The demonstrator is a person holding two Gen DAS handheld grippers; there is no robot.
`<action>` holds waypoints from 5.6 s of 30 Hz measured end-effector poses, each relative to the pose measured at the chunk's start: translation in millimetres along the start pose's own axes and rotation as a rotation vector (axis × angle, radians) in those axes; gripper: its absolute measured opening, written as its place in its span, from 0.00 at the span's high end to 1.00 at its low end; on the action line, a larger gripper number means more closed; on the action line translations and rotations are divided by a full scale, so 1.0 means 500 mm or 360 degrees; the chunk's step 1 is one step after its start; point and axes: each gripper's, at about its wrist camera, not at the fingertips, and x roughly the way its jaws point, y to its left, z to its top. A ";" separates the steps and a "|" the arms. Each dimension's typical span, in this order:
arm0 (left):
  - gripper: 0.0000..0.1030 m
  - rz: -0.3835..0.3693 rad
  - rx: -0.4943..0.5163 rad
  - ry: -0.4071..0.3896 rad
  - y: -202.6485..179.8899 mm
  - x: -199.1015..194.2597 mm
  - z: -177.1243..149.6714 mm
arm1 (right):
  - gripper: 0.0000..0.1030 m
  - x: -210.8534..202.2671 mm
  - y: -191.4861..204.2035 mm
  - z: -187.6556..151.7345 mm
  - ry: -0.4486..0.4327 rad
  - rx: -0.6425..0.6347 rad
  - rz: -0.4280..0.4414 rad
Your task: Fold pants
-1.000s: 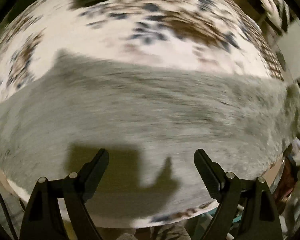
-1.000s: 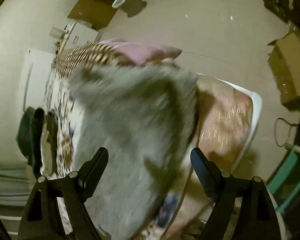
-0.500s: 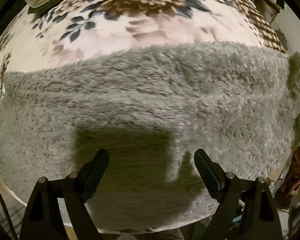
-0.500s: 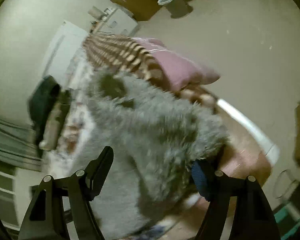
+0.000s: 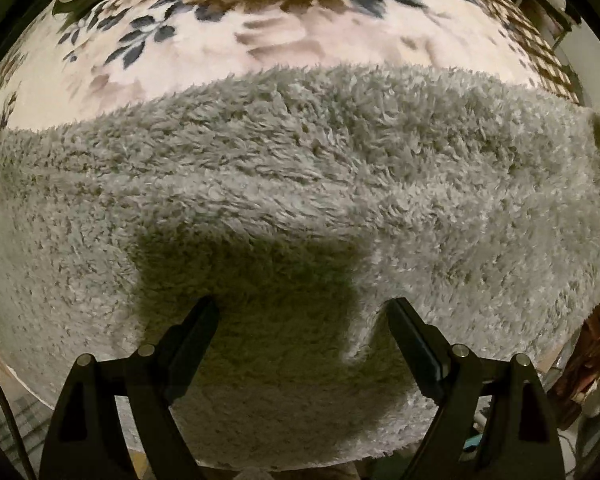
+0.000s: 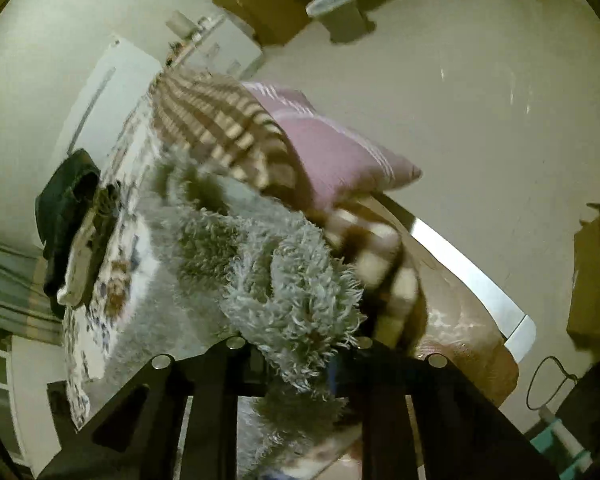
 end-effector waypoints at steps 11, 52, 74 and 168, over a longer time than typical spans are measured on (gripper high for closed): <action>0.16 -0.0187 -0.0185 -0.0102 0.131 -0.105 -0.039 | 0.82 -0.136 0.284 -0.072 -0.0097 -0.0309 0.0202; 0.83 -0.0614 -0.0171 -0.0085 0.433 -0.067 0.088 | 0.03 0.106 0.469 -0.395 0.0695 -0.0259 -0.0124; 0.86 -0.0765 -0.0213 -0.0041 0.506 -0.041 -0.083 | 0.67 0.271 0.506 -0.374 0.1079 -0.0371 -0.0028; 0.82 -0.0702 -0.0328 -0.0473 0.177 -0.113 0.004 | 0.26 0.064 0.425 -0.258 0.0739 -0.0438 -0.0315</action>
